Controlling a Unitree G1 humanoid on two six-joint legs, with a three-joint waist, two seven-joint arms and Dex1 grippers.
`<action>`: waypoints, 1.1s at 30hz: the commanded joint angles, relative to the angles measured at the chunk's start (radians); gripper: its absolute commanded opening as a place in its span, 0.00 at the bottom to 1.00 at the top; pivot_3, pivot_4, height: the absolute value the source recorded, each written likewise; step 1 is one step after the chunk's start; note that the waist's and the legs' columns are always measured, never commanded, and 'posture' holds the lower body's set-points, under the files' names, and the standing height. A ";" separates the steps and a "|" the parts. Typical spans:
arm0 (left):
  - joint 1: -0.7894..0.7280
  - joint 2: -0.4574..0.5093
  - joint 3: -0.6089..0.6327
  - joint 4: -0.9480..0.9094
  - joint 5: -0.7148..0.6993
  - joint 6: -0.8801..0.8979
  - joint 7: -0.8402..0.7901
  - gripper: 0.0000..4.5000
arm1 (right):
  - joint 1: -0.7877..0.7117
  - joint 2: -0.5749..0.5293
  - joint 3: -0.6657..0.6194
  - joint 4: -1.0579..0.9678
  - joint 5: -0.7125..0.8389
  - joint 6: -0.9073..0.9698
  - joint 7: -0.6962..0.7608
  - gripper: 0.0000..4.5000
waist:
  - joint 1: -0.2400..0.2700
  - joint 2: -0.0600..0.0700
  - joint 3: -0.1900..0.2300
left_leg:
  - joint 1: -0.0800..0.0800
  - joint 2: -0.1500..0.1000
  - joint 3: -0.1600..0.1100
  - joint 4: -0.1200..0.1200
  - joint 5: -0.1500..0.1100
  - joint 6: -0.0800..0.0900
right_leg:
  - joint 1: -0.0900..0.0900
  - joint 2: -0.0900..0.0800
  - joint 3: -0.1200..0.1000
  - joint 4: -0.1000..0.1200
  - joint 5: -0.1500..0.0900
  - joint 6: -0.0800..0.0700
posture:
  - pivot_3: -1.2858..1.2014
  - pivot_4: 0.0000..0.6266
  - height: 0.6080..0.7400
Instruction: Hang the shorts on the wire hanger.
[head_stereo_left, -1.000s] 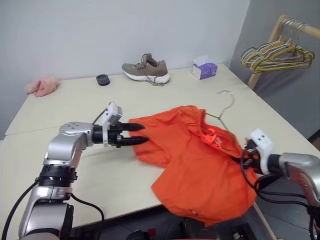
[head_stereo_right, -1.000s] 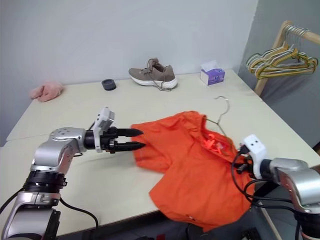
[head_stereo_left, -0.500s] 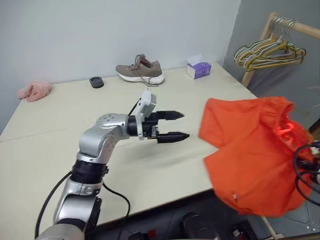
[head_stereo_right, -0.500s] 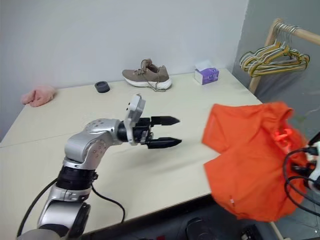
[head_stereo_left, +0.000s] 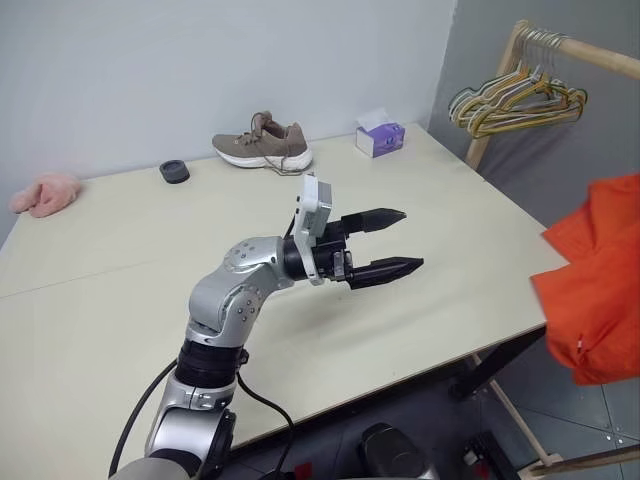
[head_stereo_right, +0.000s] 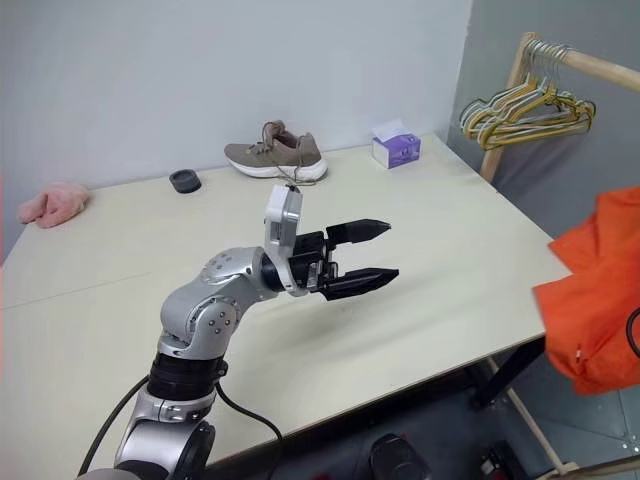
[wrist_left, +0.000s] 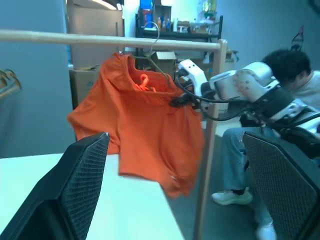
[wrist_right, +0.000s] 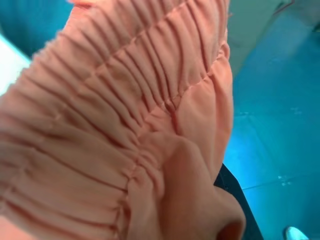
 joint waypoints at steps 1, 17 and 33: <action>-0.018 -0.014 0.001 -0.032 -0.034 -0.025 -0.006 1.00 | -0.069 -0.054 -0.007 0.065 -0.017 -0.072 -0.039 0.00 | -0.001 -0.001 0.001 | 0.004 0.000 0.000 -0.002 0.000 0.000 | 0.004 0.000 0.000 -0.003 0.000 0.000 | 0.36 0.08 1.00; -0.032 -0.026 -0.068 -0.049 -0.033 -0.048 -0.037 1.00 | -0.373 -0.142 0.085 0.551 0.019 -0.073 -0.066 0.00 | -0.022 0.003 0.004 | 0.017 0.000 0.003 -0.009 -0.002 0.001 | 0.019 -0.001 0.002 -0.016 0.000 0.000 | 0.36 0.08 1.00; -0.033 -0.034 -0.097 -0.038 -0.025 -0.067 -0.035 1.00 | -0.343 -0.088 0.014 0.430 0.095 0.027 -0.092 0.00 | -0.026 0.002 0.004 | 0.017 0.000 0.002 -0.009 -0.002 0.001 | 0.020 -0.001 0.002 -0.018 0.000 0.000 | 0.35 0.09 1.00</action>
